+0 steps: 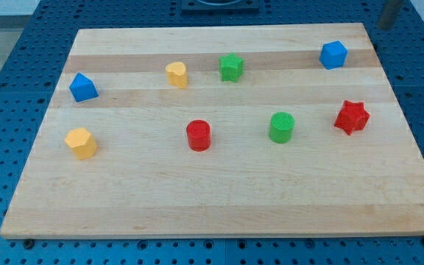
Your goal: Point at the yellow hexagon
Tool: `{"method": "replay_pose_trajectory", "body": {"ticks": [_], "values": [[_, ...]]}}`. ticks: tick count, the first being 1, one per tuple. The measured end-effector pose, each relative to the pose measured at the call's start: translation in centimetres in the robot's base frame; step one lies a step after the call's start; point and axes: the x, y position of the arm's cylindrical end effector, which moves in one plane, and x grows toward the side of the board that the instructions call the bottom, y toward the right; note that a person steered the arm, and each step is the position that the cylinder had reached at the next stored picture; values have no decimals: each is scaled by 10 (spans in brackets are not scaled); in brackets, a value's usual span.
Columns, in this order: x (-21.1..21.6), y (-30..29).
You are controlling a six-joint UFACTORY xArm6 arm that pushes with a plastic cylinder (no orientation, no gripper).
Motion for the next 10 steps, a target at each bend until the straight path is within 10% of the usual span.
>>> {"method": "replay_pose_trajectory", "body": {"ticks": [7, 10], "values": [[127, -49], [196, -232]]}}
